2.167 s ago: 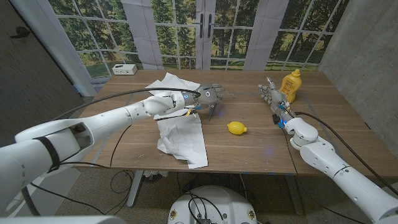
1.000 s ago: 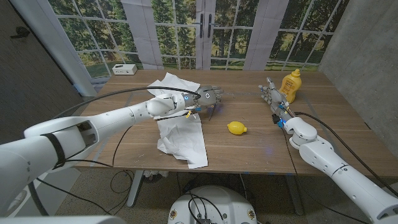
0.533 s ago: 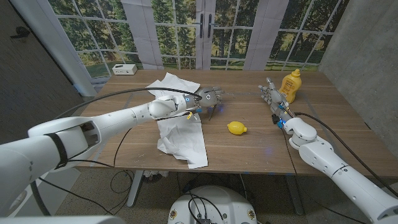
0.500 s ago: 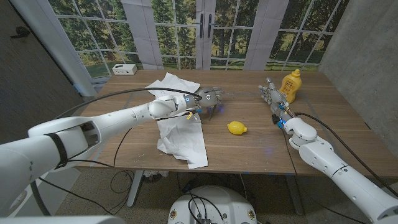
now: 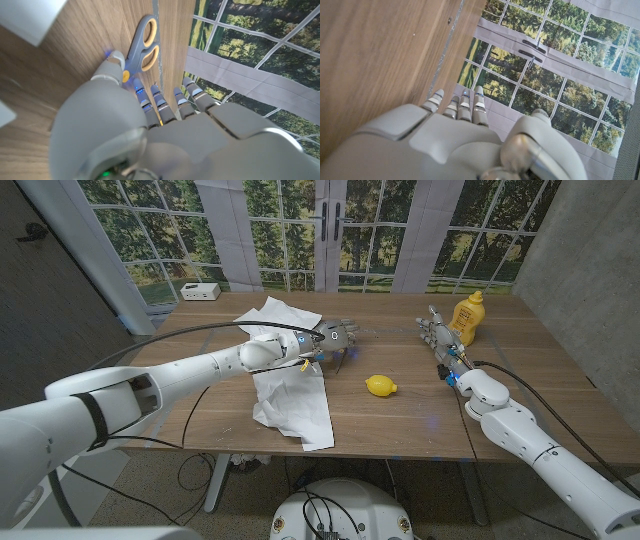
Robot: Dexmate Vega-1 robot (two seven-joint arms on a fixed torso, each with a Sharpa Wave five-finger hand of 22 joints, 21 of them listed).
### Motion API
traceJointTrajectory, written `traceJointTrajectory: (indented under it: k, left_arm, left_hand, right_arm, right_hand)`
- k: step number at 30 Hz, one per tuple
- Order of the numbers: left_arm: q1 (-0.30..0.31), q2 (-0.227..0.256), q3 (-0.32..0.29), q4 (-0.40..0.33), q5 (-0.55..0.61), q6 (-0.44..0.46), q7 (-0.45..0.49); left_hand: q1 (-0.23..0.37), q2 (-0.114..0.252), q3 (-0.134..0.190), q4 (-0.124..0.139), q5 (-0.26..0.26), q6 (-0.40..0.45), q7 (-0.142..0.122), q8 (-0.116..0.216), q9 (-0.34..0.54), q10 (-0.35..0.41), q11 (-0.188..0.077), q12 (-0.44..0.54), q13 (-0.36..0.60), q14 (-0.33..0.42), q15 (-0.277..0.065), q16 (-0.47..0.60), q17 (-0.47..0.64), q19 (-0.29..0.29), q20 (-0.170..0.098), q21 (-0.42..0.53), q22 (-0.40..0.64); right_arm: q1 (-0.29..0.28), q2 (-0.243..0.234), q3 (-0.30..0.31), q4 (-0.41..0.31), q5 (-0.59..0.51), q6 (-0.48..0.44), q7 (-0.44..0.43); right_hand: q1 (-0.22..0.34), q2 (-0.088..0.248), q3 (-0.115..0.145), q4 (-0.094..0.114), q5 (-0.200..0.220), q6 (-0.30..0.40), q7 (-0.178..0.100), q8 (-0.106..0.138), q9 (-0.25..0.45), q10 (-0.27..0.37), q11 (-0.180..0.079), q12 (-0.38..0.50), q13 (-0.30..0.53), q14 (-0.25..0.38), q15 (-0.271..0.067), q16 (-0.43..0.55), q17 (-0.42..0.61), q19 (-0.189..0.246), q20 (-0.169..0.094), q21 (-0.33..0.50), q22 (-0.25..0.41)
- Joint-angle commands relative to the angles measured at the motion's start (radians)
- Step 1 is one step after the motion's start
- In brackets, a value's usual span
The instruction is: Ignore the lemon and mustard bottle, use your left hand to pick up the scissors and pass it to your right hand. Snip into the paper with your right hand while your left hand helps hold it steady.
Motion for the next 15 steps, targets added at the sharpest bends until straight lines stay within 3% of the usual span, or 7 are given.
traceJointTrajectory:
  k: [1, 15]
  left_arm:
    - [0.006, -0.016, 0.011, 0.018, -0.001, 0.016, -0.013]
    - [-0.004, -0.036, 0.033, 0.04, -0.009, 0.023, -0.006]
  left_hand:
    - [0.005, 0.011, 0.009, 0.0, -0.004, 0.011, 0.001, 0.005, 0.002, 0.005, -0.001, 0.001, 0.003, 0.008, -0.174, 0.003, 0.003, 0.01, -0.158, 0.004, 0.001]
    - [-0.002, 0.02, 0.011, 0.002, -0.02, 0.008, 0.001, 0.002, -0.001, 0.008, -0.001, 0.001, 0.003, 0.009, -0.174, 0.003, 0.003, 0.012, -0.158, 0.003, 0.001]
  right_arm:
    - [0.006, 0.004, -0.003, 0.01, 0.001, 0.0, 0.003]
    - [0.008, 0.007, -0.005, 0.01, -0.002, 0.005, 0.002]
  right_hand:
    - [0.01, 0.0, 0.006, 0.0, -0.005, 0.009, 0.002, -0.002, 0.006, 0.002, -0.001, 0.0, 0.003, -0.003, -0.003, 0.0, 0.0, -0.001, -0.006, 0.005, 0.005]
    - [0.009, 0.0, 0.007, 0.001, -0.006, 0.009, 0.002, -0.004, 0.006, 0.002, 0.004, -0.001, 0.003, 0.004, -0.004, 0.001, 0.001, -0.004, -0.007, 0.004, 0.005]
